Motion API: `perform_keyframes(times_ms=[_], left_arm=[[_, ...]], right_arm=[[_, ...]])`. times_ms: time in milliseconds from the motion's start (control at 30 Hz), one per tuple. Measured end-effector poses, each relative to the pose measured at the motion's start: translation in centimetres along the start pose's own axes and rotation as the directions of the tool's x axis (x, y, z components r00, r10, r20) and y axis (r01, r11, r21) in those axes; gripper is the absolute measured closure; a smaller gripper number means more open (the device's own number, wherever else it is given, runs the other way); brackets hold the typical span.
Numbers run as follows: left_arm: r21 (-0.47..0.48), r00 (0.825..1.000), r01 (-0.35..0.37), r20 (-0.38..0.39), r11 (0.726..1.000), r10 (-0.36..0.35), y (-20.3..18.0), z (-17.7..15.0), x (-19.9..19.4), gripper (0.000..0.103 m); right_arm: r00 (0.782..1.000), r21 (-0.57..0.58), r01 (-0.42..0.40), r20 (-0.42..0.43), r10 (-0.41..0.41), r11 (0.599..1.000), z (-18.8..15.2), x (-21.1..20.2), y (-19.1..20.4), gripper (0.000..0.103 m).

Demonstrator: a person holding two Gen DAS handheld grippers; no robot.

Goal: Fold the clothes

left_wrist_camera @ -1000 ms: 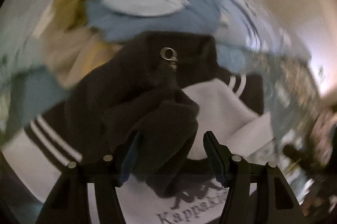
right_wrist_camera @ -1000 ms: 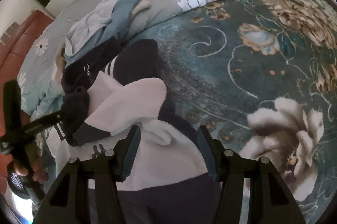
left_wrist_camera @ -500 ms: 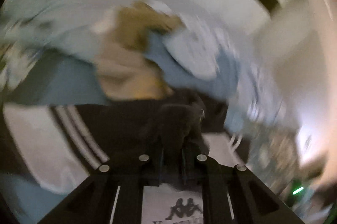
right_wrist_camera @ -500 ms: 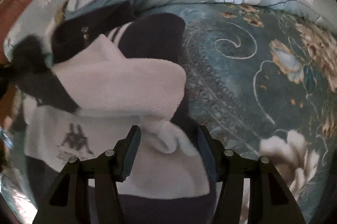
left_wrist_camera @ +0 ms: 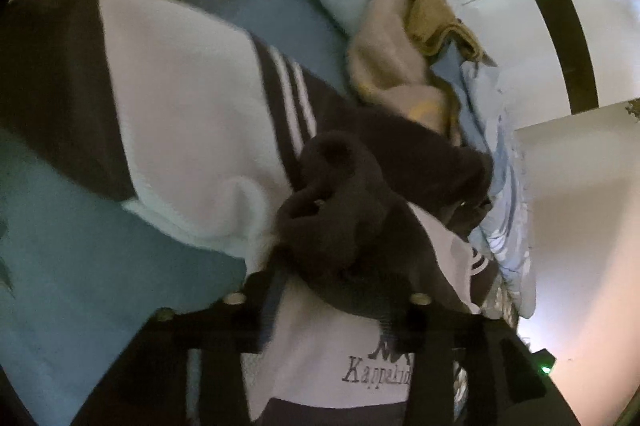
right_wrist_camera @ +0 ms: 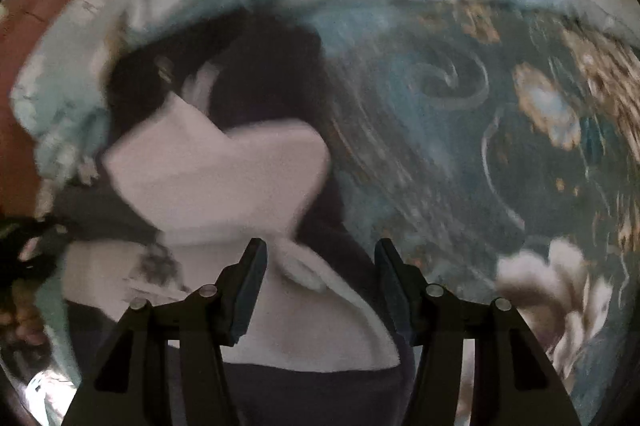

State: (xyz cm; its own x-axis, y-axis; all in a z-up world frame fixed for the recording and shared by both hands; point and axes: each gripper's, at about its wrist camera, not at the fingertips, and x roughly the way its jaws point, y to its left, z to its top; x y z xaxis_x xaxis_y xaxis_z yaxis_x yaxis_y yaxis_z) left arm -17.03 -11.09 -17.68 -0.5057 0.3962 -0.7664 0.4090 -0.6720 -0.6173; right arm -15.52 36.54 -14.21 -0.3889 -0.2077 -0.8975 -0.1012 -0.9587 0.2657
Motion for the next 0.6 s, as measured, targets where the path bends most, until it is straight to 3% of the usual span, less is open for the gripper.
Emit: perform_keyframes(times_ms=[33, 167, 267, 367, 467, 500, 533, 567, 600], left_arm=[[0.021, 1.0, -0.014, 0.012, 1.0, 0.014, -0.4, 0.4, -0.3, 0.041], [0.021, 0.999, -0.039, 0.013, 0.999, 0.039, -1.1, 1.9, -0.5, 0.038], [0.056, 0.996, -0.09, -0.024, 0.994, 0.091, -2.1, 2.8, 0.9, 0.036], [0.095, 0.991, -0.123, -0.033, 0.988, 0.127, -3.0, 3.0, 2.2, 0.035], [0.087, 0.988, -0.148, -0.039, 0.985, 0.152, -2.7, 2.9, 2.8, 0.037], [0.083, 0.986, -0.159, -0.033, 0.984, 0.162, -2.6, 2.9, 3.0, 0.042], [0.084, 0.985, -0.169, -0.023, 0.982, 0.172, -2.6, 2.8, 3.0, 0.062], [0.088, 0.984, -0.177, -0.016, 0.98, 0.179, -2.6, 2.8, 3.0, 0.072], [0.1, 0.984, -0.174, -0.017, 0.98, 0.176, -2.8, 2.8, 2.9, 0.079]], right_arm=[[0.999, -0.001, -0.03, 0.023, 0.03, 1.0, 0.7, -0.6, -0.1, 0.046], [0.993, 0.027, -0.102, 0.06, 0.101, 0.994, 4.3, -1.0, -0.7, 0.045], [0.998, 0.009, -0.067, 0.016, 0.067, 0.998, 6.8, 1.3, 0.0, 0.046], [0.992, 0.022, -0.118, -0.04, 0.119, 0.993, 9.0, 3.7, 0.3, 0.046], [0.991, 0.076, -0.108, -0.076, 0.114, 0.991, 9.8, 5.4, -0.2, 0.046], [0.988, 0.093, -0.121, -0.085, 0.128, 0.988, 9.8, 5.8, -0.5, 0.047], [0.986, 0.11, -0.132, -0.092, 0.142, 0.985, 9.8, 6.1, -0.7, 0.061], [0.982, 0.121, -0.153, -0.091, 0.165, 0.981, 9.8, 6.1, -0.8, 0.079], [0.978, 0.131, -0.175, -0.089, 0.188, 0.976, 9.9, 6.0, -1.0, 0.083]])
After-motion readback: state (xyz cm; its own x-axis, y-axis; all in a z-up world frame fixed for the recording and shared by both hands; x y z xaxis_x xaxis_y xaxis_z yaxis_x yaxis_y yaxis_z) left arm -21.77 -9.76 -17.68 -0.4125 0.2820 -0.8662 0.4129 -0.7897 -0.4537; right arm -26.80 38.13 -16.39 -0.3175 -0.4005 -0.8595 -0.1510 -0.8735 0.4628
